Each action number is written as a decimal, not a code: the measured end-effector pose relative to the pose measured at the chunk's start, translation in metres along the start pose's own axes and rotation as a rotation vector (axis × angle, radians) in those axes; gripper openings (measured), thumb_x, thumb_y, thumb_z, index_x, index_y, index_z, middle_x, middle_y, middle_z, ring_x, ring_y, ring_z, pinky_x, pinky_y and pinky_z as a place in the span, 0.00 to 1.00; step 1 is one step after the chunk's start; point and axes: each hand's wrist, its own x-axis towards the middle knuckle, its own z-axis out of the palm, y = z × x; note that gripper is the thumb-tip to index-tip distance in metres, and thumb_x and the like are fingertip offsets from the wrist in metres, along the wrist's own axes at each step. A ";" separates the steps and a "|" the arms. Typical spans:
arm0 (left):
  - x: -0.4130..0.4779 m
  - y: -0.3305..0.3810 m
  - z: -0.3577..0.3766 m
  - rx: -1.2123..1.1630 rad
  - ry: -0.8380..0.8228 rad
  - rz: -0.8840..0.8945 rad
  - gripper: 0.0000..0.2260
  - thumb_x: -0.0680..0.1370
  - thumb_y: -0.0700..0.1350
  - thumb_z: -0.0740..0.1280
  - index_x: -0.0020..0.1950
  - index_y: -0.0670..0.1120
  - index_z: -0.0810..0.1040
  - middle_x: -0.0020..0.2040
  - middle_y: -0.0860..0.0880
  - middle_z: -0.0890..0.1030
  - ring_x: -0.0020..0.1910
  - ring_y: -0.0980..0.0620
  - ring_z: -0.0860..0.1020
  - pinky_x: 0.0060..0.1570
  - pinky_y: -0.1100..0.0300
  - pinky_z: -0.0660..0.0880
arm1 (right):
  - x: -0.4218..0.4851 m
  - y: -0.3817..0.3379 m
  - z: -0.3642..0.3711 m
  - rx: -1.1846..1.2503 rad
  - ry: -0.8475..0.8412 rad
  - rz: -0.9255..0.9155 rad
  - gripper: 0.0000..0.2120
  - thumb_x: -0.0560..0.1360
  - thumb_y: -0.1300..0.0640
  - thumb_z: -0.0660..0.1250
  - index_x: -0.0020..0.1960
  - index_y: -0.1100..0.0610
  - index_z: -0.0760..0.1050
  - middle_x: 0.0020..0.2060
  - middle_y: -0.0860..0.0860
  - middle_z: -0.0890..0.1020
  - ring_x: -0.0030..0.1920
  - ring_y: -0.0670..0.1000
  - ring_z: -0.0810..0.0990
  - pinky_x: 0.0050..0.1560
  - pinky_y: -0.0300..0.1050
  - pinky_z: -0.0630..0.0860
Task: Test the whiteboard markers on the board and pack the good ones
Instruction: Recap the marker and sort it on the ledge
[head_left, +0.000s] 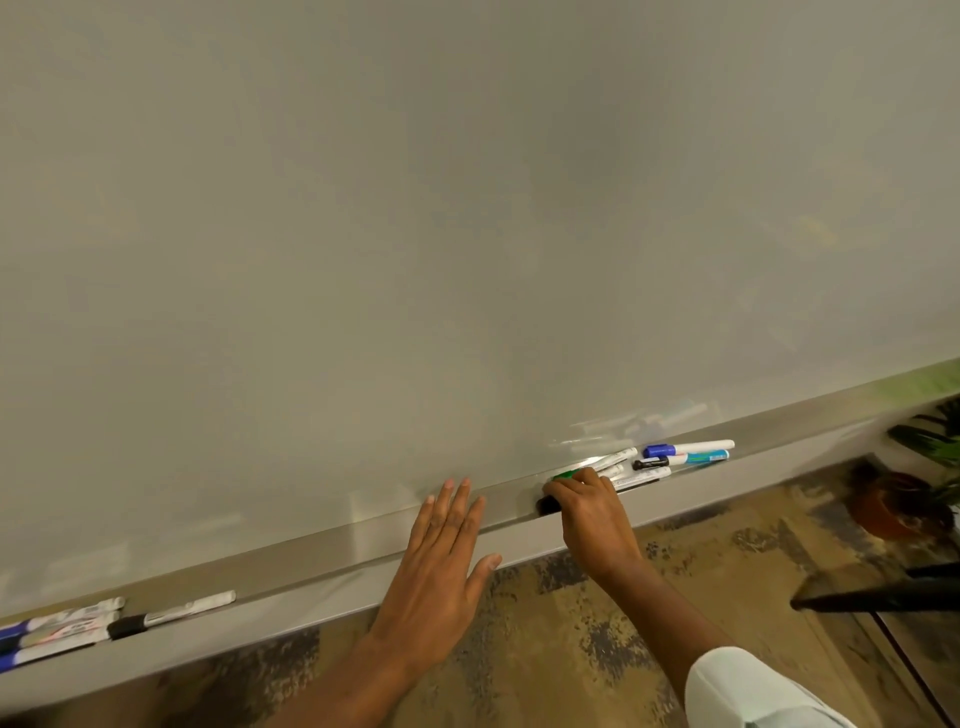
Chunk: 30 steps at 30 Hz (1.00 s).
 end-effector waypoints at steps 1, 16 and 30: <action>0.000 -0.001 0.001 -0.006 0.003 0.002 0.29 0.86 0.61 0.48 0.84 0.51 0.47 0.84 0.54 0.41 0.83 0.52 0.40 0.79 0.54 0.40 | 0.002 0.001 0.001 0.001 -0.007 -0.006 0.15 0.73 0.61 0.74 0.59 0.50 0.82 0.54 0.47 0.85 0.55 0.51 0.78 0.56 0.48 0.76; -0.001 -0.012 -0.002 -0.022 0.028 -0.012 0.25 0.87 0.57 0.53 0.82 0.49 0.61 0.84 0.51 0.52 0.83 0.52 0.46 0.79 0.57 0.40 | 0.028 -0.011 0.001 0.076 -0.021 -0.197 0.12 0.71 0.61 0.75 0.54 0.52 0.83 0.49 0.47 0.86 0.52 0.51 0.79 0.53 0.48 0.79; -0.006 -0.021 -0.007 -0.046 0.058 -0.032 0.25 0.87 0.58 0.51 0.82 0.50 0.59 0.84 0.52 0.51 0.83 0.54 0.45 0.79 0.57 0.40 | 0.024 -0.022 0.016 0.022 0.019 -0.213 0.17 0.71 0.62 0.75 0.59 0.54 0.81 0.55 0.51 0.83 0.57 0.54 0.79 0.59 0.50 0.77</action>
